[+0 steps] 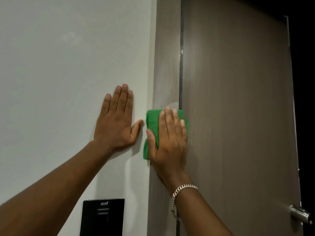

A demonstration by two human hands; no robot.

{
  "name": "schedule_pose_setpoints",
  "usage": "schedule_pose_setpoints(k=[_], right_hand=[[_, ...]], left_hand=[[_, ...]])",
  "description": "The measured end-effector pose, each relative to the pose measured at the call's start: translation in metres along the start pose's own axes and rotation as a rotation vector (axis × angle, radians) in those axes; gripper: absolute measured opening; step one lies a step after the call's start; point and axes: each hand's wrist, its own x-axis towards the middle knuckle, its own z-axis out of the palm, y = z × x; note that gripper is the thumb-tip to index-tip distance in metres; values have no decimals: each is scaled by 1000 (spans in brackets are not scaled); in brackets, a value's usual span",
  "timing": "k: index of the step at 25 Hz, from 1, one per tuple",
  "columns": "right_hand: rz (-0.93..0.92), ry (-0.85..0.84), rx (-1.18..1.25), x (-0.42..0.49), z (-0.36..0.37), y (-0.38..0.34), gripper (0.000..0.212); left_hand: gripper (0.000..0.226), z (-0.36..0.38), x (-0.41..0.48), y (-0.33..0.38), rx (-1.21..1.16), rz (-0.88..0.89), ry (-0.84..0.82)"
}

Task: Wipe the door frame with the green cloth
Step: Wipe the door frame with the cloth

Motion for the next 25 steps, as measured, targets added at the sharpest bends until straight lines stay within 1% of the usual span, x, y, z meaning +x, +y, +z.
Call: schedule_pose_setpoints(k=[2, 3, 5, 7, 9, 11, 13, 14, 16, 19, 20, 21, 22, 24, 25], right_hand=[[-113, -53, -1, -27, -5, 8, 60], [-127, -62, 1, -38, -6, 14, 60], [-74, -27, 24, -33, -6, 18, 60], [25, 40, 14, 1, -1, 7, 57], [65, 38, 20, 25, 0, 1, 59], [-25, -25, 23, 16, -1, 7, 61], [-133, -81, 4, -11, -6, 17, 61], [-142, -83, 10, -22, -9, 20, 60], [-62, -50, 32, -20, -9, 22, 60], [119, -14, 73, 36, -5, 8, 62], [134, -10, 63, 54, -4, 5, 63], [105, -13, 46, 64, -3, 4, 63], [35, -16, 30, 65, -2, 5, 64], [-138, -64, 3, 44, -3, 10, 63], [-193, -92, 2, 29, -6, 14, 62]], left_hand=[[88, -3, 3, -2, 0, 26, -16], [87, -4, 3, -2, 2, 29, -20], [87, -3, 2, -2, 8, 17, -9], [86, -2, 2, -3, 4, 33, -5], [86, -3, 4, -2, 2, 52, -8], [86, -4, 4, -2, -4, 50, -22], [87, -6, 5, -1, 8, 47, -41], [87, -7, 4, -1, 11, 43, -46], [86, -7, 2, 0, 4, 31, -39], [85, -5, 1, 0, -18, 15, -19], [85, -4, 0, 0, -21, 15, -13], [85, -4, 1, 0, -20, 10, -7], [85, -4, 1, 0, -21, 0, -1], [85, -4, 1, -1, -28, -34, 11], [85, -5, 2, -1, -32, -48, 15]])
